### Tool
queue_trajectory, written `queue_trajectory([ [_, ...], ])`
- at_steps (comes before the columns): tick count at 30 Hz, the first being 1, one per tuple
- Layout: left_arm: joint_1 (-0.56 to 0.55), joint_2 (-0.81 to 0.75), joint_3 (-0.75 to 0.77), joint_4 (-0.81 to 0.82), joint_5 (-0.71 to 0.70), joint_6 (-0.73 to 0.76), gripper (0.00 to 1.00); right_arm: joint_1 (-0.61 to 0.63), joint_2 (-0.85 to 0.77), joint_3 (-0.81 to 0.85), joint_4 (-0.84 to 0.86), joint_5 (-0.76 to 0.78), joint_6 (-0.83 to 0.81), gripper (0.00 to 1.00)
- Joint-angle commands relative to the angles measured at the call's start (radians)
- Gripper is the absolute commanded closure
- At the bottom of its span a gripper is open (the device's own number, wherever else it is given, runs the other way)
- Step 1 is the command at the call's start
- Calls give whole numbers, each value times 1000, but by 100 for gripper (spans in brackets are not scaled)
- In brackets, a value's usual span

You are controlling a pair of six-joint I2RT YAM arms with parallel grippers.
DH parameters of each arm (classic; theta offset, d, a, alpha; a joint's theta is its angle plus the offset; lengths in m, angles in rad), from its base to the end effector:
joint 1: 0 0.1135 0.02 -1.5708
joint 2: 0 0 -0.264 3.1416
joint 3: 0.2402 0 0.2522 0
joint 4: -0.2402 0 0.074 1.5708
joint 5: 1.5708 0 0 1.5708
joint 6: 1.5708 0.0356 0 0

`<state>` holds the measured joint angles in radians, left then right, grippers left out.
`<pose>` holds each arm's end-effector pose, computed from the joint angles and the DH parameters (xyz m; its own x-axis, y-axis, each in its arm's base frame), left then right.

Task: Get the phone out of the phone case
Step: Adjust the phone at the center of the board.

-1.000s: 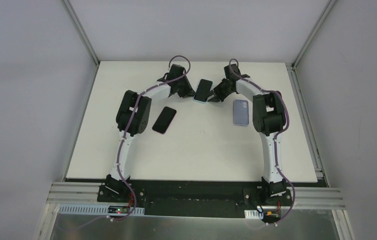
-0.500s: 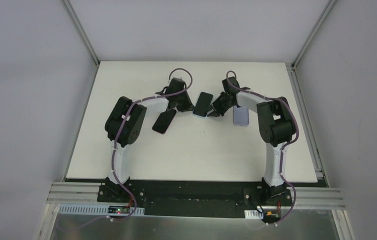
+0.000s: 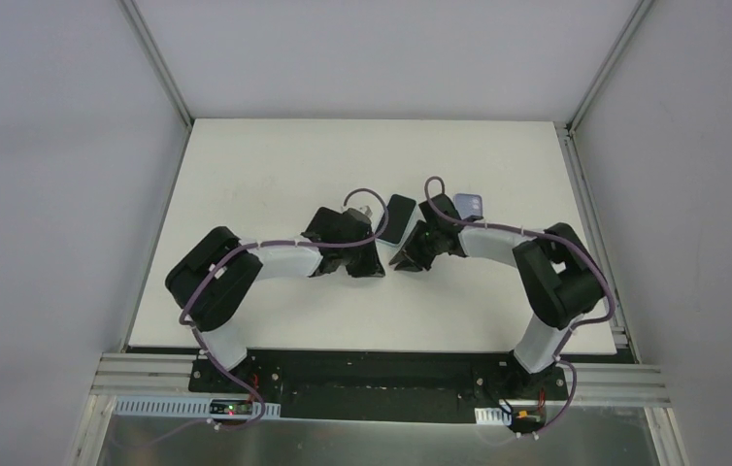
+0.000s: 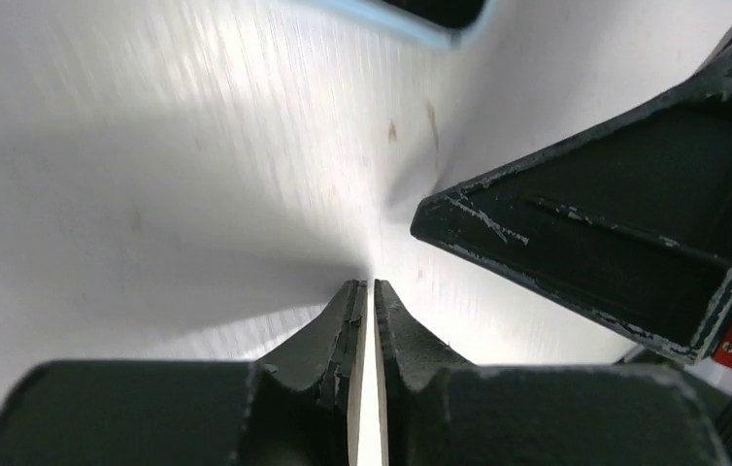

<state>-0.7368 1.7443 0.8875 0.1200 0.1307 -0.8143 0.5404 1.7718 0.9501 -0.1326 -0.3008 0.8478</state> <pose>0.2578 -0.2401 0.1543 -0.8780 -0.1770 -0.4447 0.1444 0.7878 -0.5987 0.2912 0.1870 0.1455 -0.9415 0.2703 -0.2013 0.1023 0.7983 0.5935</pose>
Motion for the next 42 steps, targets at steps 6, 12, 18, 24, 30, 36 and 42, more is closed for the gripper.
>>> queue_trajectory([
  [6, -6, -165, -99, -58, -122, 55, 70, 9, -193, -158, -3, 149, -13, 56],
  [12, 101, -74, 59, -63, -30, 37, 46, -68, -155, -101, 33, 142, 16, 35],
  [18, 139, 96, 216, -65, 16, 30, 43, -110, -18, 27, 40, 101, 37, 32],
  [24, 144, 241, 332, -65, 54, 12, 44, -119, 82, 109, 51, 114, 41, 36],
  [30, 128, 271, 351, -60, 57, 20, 56, -119, 123, 133, 42, 108, 18, 47],
  [36, 77, 255, 311, -51, 68, 41, 71, -110, 95, 88, 44, 85, -8, 59],
  [42, 30, 214, 243, -40, 81, 44, 76, -87, 28, -2, 40, 69, -41, 62],
])
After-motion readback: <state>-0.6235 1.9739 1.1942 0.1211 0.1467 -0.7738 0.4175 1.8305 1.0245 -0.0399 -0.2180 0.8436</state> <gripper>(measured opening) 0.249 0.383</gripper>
